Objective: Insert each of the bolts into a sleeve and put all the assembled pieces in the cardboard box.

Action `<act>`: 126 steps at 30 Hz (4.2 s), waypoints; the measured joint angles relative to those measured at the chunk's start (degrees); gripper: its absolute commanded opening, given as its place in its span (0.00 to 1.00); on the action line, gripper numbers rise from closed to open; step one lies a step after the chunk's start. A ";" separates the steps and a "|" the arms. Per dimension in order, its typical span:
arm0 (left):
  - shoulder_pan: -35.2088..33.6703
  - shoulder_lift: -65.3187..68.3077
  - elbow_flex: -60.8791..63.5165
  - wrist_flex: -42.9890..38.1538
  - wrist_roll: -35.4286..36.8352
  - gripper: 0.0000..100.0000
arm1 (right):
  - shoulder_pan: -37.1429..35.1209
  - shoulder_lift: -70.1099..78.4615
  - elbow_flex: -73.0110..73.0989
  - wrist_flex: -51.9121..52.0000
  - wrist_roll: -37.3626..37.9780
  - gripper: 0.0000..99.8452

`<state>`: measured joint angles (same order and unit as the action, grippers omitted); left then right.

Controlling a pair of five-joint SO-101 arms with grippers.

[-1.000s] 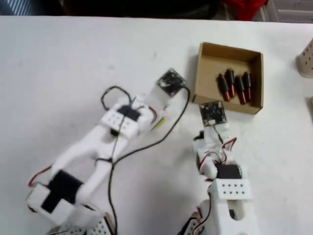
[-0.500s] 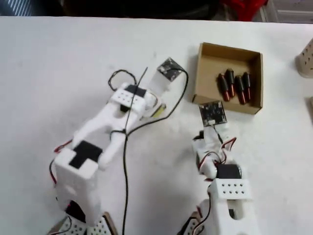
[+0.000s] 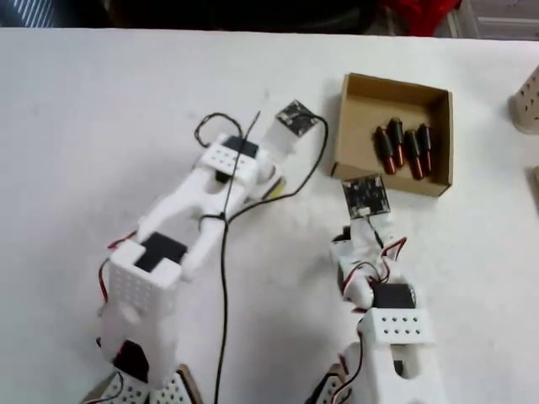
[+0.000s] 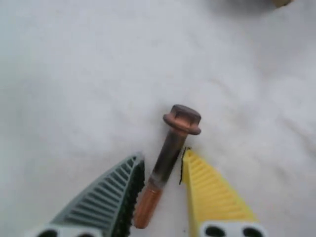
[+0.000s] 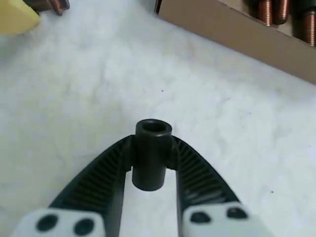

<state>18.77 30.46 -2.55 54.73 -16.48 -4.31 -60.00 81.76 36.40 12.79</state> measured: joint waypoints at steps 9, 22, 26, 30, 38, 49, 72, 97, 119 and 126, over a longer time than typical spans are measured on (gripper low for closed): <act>1.85 0.00 -0.09 -1.76 0.00 0.16 | 0.09 0.00 0.09 0.00 0.00 0.02; 1.85 8.62 -12.13 4.84 0.00 0.15 | 0.00 0.00 0.09 0.00 0.00 0.02; 1.93 12.13 -18.29 9.93 0.09 0.06 | 0.00 0.00 0.09 0.00 0.00 0.02; 2.20 14.51 -22.68 13.71 -0.18 0.02 | 0.00 0.00 0.09 0.00 0.00 0.02; 2.20 14.86 -23.56 15.38 -0.18 0.02 | 0.00 0.00 0.09 0.00 -0.53 0.02; 2.02 1.58 -4.66 5.98 -0.18 0.02 | -7.56 -0.09 6.33 -7.30 -0.53 0.02; -10.81 -46.33 55.30 -33.85 8.79 0.02 | -19.34 -0.26 14.15 -46.68 -13.45 0.02; -11.08 -66.37 72.44 -60.40 9.93 0.02 | -30.33 -0.26 14.15 -53.89 -13.45 0.02; 5.80 -113.85 85.45 -44.40 23.65 0.02 | -30.77 -0.26 14.15 -52.04 -13.45 0.02; 5.71 -106.73 82.99 -46.15 27.43 0.02 | -30.77 -0.26 14.15 -52.04 -13.45 0.02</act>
<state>24.48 -76.26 80.44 8.57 10.95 -35.08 -60.26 95.91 -15.65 -0.66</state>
